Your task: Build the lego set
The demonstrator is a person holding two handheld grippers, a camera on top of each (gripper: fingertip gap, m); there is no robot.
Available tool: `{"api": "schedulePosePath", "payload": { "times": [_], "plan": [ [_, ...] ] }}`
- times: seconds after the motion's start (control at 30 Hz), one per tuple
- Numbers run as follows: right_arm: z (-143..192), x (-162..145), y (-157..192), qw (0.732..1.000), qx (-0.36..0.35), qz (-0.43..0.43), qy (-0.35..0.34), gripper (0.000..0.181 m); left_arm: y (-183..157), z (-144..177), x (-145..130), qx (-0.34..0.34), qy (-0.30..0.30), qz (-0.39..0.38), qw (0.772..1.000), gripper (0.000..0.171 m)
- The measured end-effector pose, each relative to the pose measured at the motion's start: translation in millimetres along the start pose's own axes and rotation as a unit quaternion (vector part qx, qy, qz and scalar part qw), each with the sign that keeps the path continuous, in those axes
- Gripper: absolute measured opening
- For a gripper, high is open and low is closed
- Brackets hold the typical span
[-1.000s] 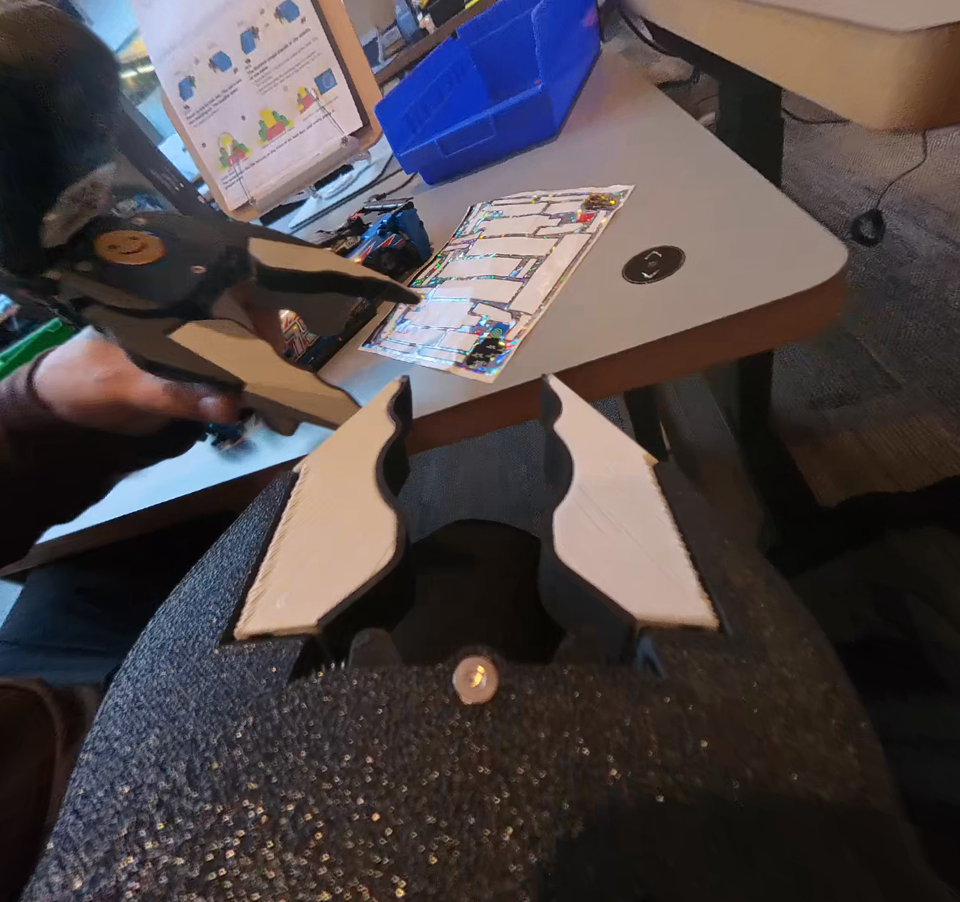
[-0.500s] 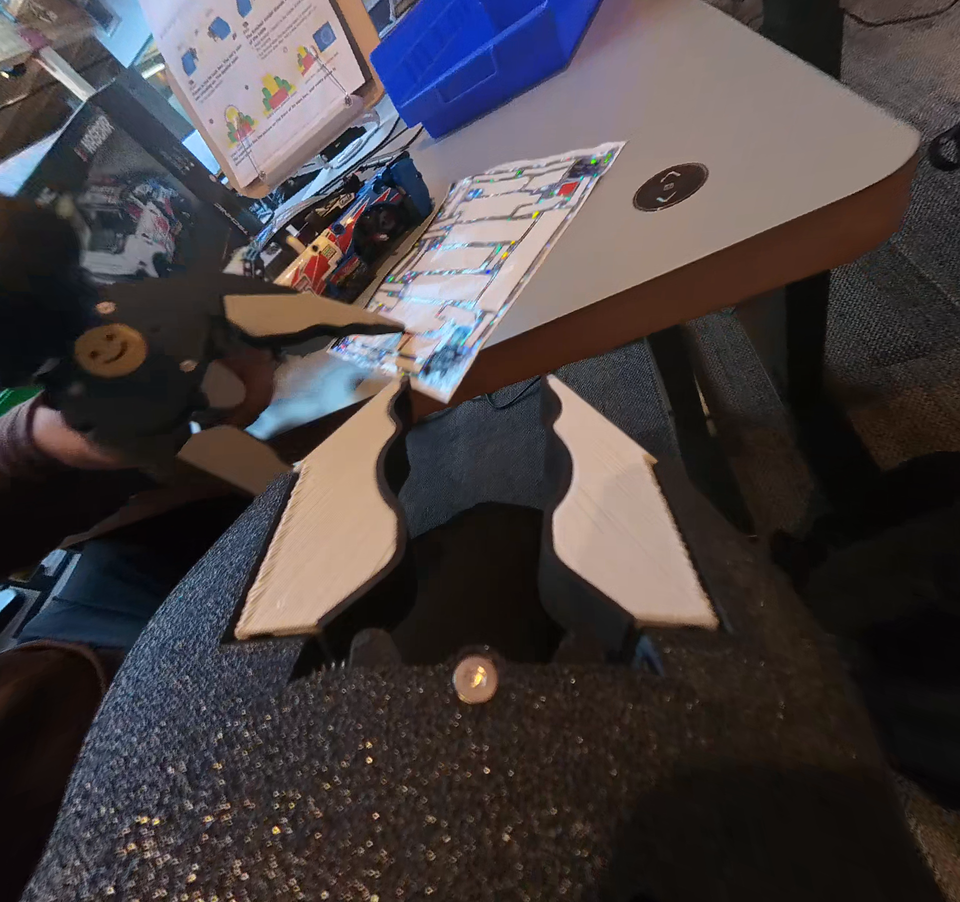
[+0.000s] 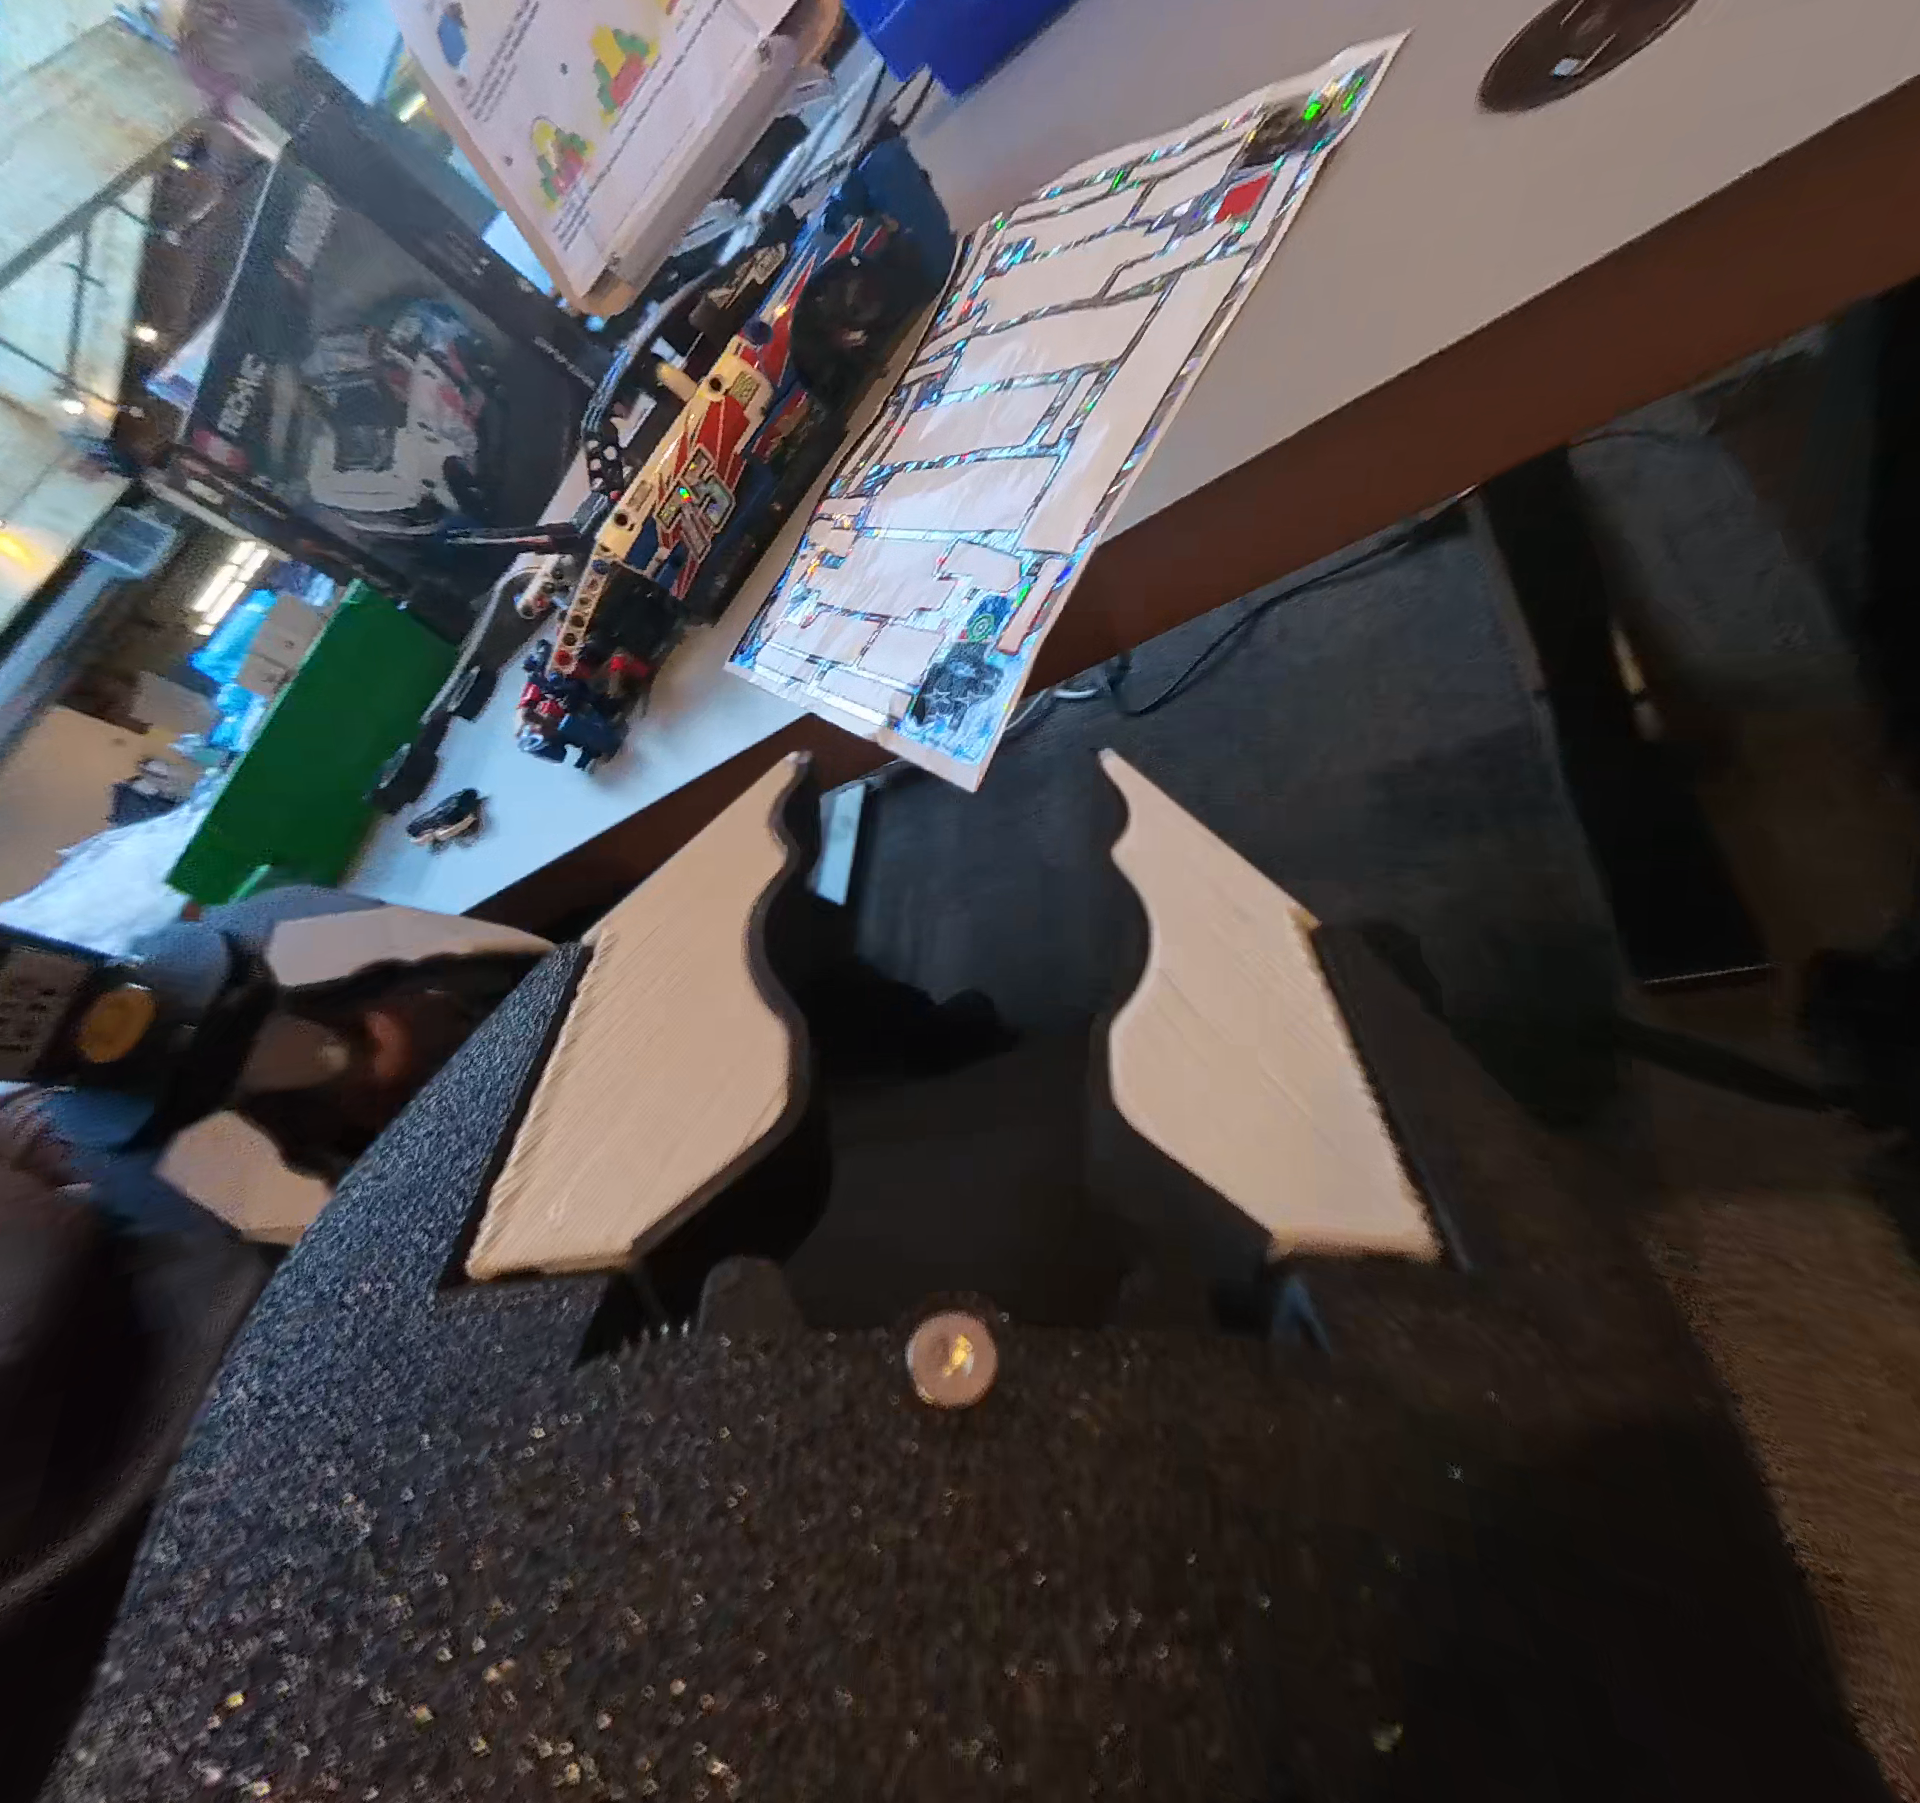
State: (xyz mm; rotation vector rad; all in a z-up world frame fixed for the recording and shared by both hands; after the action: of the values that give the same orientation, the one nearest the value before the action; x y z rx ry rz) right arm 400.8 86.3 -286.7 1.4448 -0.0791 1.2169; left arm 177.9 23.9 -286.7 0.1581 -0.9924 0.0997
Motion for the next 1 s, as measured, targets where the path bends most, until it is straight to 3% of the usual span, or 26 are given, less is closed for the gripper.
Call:
{"api": "schedulePosePath", "payload": {
  "times": [0.13,0.33,0.47,0.63,0.7,0.9,1.0],
  "plan": [
    [-12,-8,1,0.998,0.046,-0.022,0.028,0.058,-2,4,-21,0.018,0.007,0.013,1.0,0.085],
    [-19,-5,6,0.999,0.041,0.0,0.033,0.064,7,16,-19,0.019,-0.068,0.045,0.997,0.086],
    [-30,-3,6,0.999,0.035,-0.008,0.038,0.063,9,14,-25,-0.008,-0.059,0.068,0.996,0.086],
    [-40,0,-1,0.996,0.052,-0.06,0.039,0.038,8,15,-26,-0.017,-0.055,0.072,0.996,0.084],
    [-40,1,2,0.994,0.072,-0.067,0.045,0.002,3,14,-29,-0.021,-0.047,0.064,0.997,0.083],
    [-31,18,38,0.986,0.153,-0.053,0.022,0.0,-20,12,-30,-0.056,-0.046,0.04,0.997,0.069],
    [-23,24,64,0.982,0.187,-0.034,0.004,0.0,-33,9,-20,-0.085,-0.064,0.035,0.994,0.072]
  ]
}}
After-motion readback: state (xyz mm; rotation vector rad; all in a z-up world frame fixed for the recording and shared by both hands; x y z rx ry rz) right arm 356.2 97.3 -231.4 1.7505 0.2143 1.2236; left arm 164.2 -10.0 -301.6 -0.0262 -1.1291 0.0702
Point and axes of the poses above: each gripper's, where its closed fingertips meet, z back along the fingers, x out of its top, y = z × x across the jaws, the point moved 4 cm from there along z, back along the fingers, and after that the axes turned 5 degrees about x, right-handed, at the moved point
